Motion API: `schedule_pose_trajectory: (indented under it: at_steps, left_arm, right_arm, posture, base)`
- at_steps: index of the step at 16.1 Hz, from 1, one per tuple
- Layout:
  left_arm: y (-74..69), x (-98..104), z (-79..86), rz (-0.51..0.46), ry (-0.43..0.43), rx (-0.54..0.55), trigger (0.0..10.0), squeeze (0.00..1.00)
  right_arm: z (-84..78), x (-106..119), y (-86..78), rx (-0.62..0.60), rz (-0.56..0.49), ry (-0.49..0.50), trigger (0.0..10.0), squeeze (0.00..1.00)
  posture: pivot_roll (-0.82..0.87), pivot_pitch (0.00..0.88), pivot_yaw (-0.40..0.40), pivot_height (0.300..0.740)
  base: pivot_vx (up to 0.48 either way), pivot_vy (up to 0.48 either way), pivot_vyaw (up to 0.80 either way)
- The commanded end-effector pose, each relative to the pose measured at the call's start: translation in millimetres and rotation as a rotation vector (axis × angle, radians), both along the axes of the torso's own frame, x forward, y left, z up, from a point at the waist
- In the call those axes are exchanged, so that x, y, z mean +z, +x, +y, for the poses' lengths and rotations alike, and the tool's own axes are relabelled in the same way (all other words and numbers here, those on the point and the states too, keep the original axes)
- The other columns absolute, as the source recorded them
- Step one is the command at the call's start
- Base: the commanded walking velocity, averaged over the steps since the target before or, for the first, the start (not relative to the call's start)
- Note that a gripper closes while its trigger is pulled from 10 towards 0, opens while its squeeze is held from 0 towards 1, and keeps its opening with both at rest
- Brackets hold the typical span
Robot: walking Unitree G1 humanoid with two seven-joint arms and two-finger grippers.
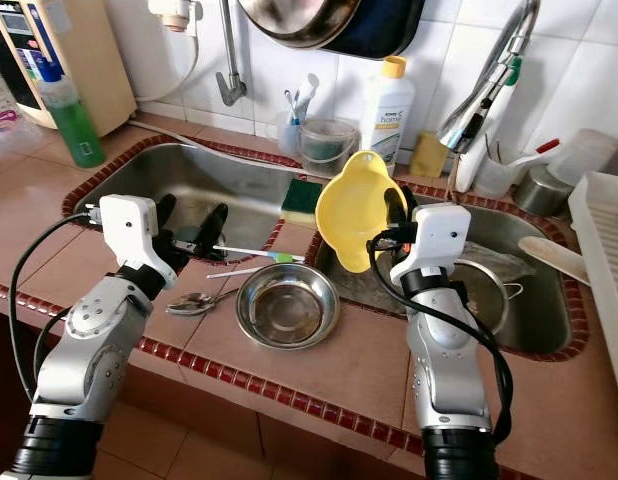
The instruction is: Kitchen organization
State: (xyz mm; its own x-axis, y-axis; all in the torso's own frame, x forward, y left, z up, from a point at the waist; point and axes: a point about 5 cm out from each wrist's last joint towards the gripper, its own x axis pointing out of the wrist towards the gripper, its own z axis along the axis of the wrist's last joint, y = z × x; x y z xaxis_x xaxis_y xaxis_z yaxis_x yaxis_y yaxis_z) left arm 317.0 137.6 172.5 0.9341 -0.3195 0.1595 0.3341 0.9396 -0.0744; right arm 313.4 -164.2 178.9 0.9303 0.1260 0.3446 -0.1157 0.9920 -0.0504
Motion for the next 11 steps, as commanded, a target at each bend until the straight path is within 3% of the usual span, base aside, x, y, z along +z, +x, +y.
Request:
schedule_pose_trajectory:
  at_steps: [1,11]
  left_arm:
    - [0.7,0.4,1.5,-0.007,0.006,-0.001,10.0,0.00]
    - [-1.5,-0.3,1.1,-0.010,0.018,-0.009,10.0,0.00]
  right_arm:
    - [6.3,-0.1,0.8,0.008,-0.006,-0.006,10.0,0.00]
    - [17.9,-2.5,2.7,0.029,-0.010,-0.036,10.0,0.00]
  posture:
    - [-0.13,0.000,0.000,0.740]
    - [-0.12,0.000,-0.005,0.740]
  base:
    - [0.000,0.480,0.00]
    - [0.000,0.480,0.00]
